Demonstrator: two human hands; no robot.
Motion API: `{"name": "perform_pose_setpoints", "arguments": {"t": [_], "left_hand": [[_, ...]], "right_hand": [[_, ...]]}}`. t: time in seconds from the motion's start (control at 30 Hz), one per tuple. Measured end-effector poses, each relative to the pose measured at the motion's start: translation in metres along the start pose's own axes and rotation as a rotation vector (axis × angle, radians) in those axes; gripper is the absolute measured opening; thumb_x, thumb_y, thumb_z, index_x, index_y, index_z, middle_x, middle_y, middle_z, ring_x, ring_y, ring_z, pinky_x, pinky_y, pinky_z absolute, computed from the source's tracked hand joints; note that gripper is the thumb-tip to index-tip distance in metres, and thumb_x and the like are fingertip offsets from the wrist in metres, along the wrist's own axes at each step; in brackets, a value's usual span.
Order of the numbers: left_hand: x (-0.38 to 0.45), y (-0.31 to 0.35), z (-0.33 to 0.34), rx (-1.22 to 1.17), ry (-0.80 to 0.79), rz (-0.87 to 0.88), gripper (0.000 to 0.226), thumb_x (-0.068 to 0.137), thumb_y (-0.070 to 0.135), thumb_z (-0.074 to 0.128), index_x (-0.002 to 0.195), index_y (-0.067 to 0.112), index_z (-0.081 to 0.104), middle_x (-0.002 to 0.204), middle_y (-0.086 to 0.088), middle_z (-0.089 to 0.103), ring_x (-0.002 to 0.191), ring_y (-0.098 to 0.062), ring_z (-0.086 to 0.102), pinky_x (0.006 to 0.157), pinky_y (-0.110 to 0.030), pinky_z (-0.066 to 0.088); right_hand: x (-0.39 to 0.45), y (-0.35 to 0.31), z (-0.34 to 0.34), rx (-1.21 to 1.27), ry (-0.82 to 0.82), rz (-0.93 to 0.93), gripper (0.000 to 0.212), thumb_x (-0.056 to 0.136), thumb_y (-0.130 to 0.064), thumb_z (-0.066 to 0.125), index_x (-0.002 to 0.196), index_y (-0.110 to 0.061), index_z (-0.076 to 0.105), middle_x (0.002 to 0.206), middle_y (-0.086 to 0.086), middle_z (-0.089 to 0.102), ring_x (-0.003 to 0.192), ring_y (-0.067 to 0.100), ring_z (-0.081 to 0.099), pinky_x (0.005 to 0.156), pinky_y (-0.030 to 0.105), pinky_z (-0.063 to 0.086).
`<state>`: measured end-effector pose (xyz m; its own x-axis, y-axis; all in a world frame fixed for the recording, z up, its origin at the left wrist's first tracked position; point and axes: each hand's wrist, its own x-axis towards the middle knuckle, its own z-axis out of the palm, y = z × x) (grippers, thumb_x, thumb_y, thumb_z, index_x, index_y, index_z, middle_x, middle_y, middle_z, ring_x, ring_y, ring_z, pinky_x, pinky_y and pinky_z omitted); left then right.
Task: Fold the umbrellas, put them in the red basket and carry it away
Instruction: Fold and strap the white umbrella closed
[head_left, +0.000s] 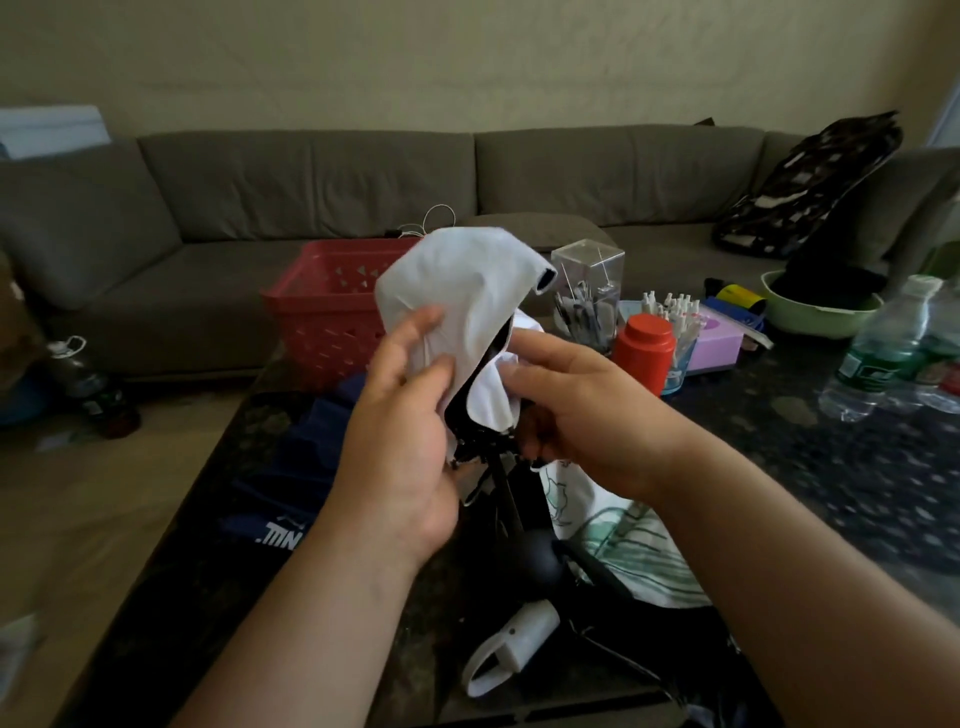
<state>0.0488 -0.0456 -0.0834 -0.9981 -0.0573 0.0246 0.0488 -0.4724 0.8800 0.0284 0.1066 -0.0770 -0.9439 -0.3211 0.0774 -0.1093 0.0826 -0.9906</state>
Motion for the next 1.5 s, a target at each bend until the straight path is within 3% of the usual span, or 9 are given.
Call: {"name": "perform_pose_setpoints", "arguments": {"t": [0.17,0.23,0.33,0.43,0.53,0.7,0.8,1.07,1.5], "left_hand": [[0.001,-0.003,0.000,-0.021,-0.001,0.048,0.057,0.109,0.013,0.048,0.150,0.051,0.041,0.124,0.001,0.076,0.105,-0.026,0.078,0.092,-0.057,0.062],[0.005,-0.009,-0.001,0.017,-0.010,0.048,0.060,0.107,0.018,0.057,0.153,0.051,0.037,0.128,-0.001,0.075,0.107,-0.028,0.077,0.094,-0.059,0.060],[0.010,-0.018,-0.005,0.052,-0.004,0.086,0.073,0.102,0.023,0.069,0.157,0.053,0.031,0.137,0.005,0.070,0.116,-0.022,0.074,0.100,-0.056,0.058],[0.015,-0.021,-0.013,0.046,0.016,0.079,0.080,0.099,0.026,0.072,0.156,0.057,0.027,0.145,0.007,0.064,0.122,-0.022,0.071,0.101,-0.055,0.058],[0.024,-0.023,-0.023,0.002,0.081,-0.053,0.085,0.097,0.017,0.076,0.155,0.059,0.029,0.146,-0.002,0.063,0.114,-0.031,0.074,0.085,-0.059,0.062],[0.034,-0.026,-0.032,-0.153,0.243,-0.136,0.102,0.089,0.000,0.077,0.158,0.054,0.025,0.134,-0.011,0.069,0.095,-0.038,0.079,0.071,-0.058,0.063],[0.041,-0.020,-0.038,-0.240,0.367,-0.122,0.116,0.082,-0.003,0.082,0.160,0.052,0.016,0.131,-0.019,0.068,0.091,-0.041,0.078,0.068,-0.064,0.061],[0.043,-0.010,-0.048,-0.292,0.435,-0.046,0.106,0.088,-0.007,0.074,0.160,0.048,0.019,0.133,-0.013,0.063,0.103,-0.041,0.073,0.063,-0.061,0.062],[0.034,-0.012,-0.046,-0.257,0.279,0.005,0.085,0.093,0.005,0.073,0.151,0.056,0.038,0.134,-0.006,0.070,0.099,-0.033,0.079,0.069,-0.052,0.063]], "right_hand": [[-0.004,0.001,-0.002,-0.627,0.012,-0.235,0.026,0.104,-0.028,0.061,0.118,-0.048,0.070,0.079,0.012,0.064,0.067,0.032,0.060,0.064,0.044,0.053],[-0.005,0.003,0.000,-0.732,-0.043,-0.297,0.016,0.104,-0.025,0.060,0.109,-0.033,0.073,0.084,0.006,0.062,0.074,0.020,0.062,0.070,0.041,0.052],[-0.005,0.006,0.001,-0.693,-0.075,-0.287,0.013,0.103,-0.015,0.059,0.103,-0.019,0.071,0.087,0.003,0.058,0.077,0.013,0.058,0.074,0.040,0.050],[-0.010,0.002,-0.005,-0.401,-0.125,-0.139,0.056,0.104,-0.006,0.057,0.138,-0.050,0.054,0.106,0.012,0.067,0.086,0.018,0.061,0.080,0.047,0.056],[-0.017,-0.004,-0.007,-0.267,-0.174,-0.094,0.058,0.103,-0.003,0.059,0.150,-0.035,0.049,0.115,0.000,0.072,0.093,0.024,0.069,0.086,0.039,0.059],[-0.028,-0.015,-0.009,-0.432,-0.153,-0.114,0.026,0.095,-0.028,0.075,0.120,-0.034,0.072,0.094,0.001,0.070,0.082,0.024,0.071,0.074,0.035,0.059],[-0.041,-0.003,0.004,-0.668,-0.255,-0.216,0.043,0.087,-0.053,0.078,0.127,-0.046,0.064,0.105,-0.014,0.060,0.096,0.008,0.064,0.083,0.027,0.055],[-0.039,0.037,0.010,-0.690,0.136,-0.659,0.038,0.087,-0.040,0.081,0.121,-0.026,0.076,0.104,-0.010,0.064,0.095,0.009,0.068,0.078,0.027,0.056],[-0.032,0.033,0.017,-0.385,0.330,-0.476,0.020,0.092,-0.018,0.076,0.108,-0.031,0.076,0.094,-0.010,0.063,0.091,0.017,0.066,0.071,0.016,0.050]]}}
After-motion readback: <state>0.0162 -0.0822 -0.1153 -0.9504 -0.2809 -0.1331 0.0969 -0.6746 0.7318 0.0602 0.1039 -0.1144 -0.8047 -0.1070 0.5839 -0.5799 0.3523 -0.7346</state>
